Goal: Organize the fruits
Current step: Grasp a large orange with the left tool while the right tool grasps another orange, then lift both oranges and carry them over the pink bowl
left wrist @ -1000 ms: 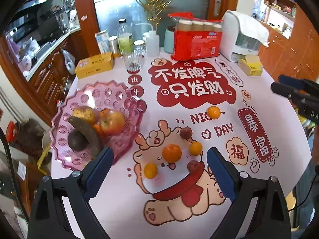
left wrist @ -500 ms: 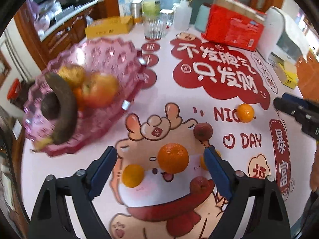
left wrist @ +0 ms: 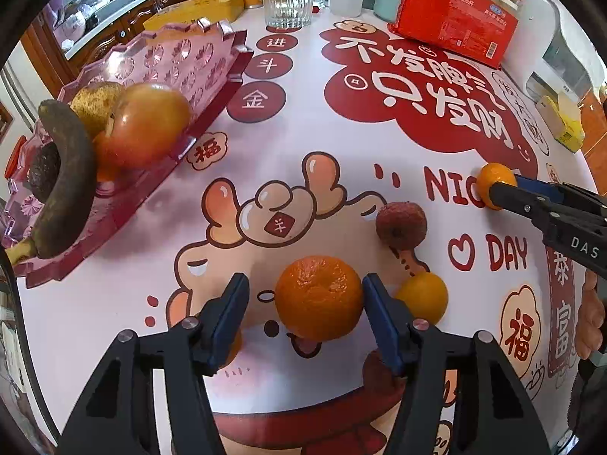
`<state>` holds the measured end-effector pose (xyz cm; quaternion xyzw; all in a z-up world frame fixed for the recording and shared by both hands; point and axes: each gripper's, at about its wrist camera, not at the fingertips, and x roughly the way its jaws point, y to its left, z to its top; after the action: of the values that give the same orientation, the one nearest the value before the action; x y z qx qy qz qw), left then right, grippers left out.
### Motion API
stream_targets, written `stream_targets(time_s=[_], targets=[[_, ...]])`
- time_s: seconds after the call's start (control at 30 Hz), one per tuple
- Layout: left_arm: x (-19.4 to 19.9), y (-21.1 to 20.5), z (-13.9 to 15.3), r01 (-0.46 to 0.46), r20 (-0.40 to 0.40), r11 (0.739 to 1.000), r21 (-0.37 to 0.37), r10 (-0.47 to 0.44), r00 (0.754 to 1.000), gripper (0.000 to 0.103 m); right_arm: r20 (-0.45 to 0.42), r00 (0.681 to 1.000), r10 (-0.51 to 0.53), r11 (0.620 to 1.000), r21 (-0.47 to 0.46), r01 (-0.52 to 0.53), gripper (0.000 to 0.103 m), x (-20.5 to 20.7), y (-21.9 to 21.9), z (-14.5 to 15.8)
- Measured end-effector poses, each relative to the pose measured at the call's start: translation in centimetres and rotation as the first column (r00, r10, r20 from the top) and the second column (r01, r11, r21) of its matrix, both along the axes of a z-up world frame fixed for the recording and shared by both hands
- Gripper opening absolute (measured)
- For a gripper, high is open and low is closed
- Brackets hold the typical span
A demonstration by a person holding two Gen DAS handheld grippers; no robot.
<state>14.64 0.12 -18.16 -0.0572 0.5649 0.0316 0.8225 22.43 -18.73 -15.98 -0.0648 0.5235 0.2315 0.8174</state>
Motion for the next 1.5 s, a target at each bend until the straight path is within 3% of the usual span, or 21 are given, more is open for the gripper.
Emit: stream_targets(time_s=[0.1, 0.23, 0.33, 0.53, 0.97, 1.27, 1.5], targets=[[0.1, -0.1, -0.3, 0.000, -0.002, 1.000, -0.017, 0.000, 1.000, 0.056, 0.026, 1.000, 0.001, 1.000, -0.027, -0.001, 0.040, 0.0, 0.1, -0.5], [0.5, -1.0, -0.8, 0.016, -0.007, 0.999, -0.027, -0.017, 1.000, 0.043, 0.036, 0.999, -0.006, 1.000, -0.008, 0.007, 0.039, -0.1, -0.3, -0.5], [0.6, -1.6, -0.8, 0.023, 0.002, 1.000, 0.005, -0.023, 1.000, 0.043, 0.044, 0.999, -0.014, 1.000, 0.000, 0.014, 0.038, -0.3, -0.5, -0.6], [-0.1, -1.6, 0.1, 0.012, 0.013, 1.000, -0.014, -0.011, 1.000, 0.042, 0.028, 0.999, -0.046, 0.999, 0.024, 0.046, 0.037, -1.2, -1.1, -0.3], [-5.1, -1.2, 5.9, 0.020, 0.075, 1.000, -0.018, -0.019, 0.997, 0.042, 0.014, 0.999, -0.039, 0.991, 0.132, 0.037, 0.036, -8.1, -0.8, 4.3], [-9.1, 0.2, 10.3, 0.016, 0.141, 1.000, -0.012, -0.014, 0.990, 0.042, 0.112, 0.994, 0.000, 0.981, 0.191, -0.021, 0.036, -12.4, 1.2, 9.5], [-11.5, 3.7, 13.8, 0.026, 0.216, 1.000, -0.017, -0.022, 0.976, 0.042, 0.187, 0.982, 0.008, 0.979, 0.201, -0.046, 0.036, -15.0, 4.1, 12.7]])
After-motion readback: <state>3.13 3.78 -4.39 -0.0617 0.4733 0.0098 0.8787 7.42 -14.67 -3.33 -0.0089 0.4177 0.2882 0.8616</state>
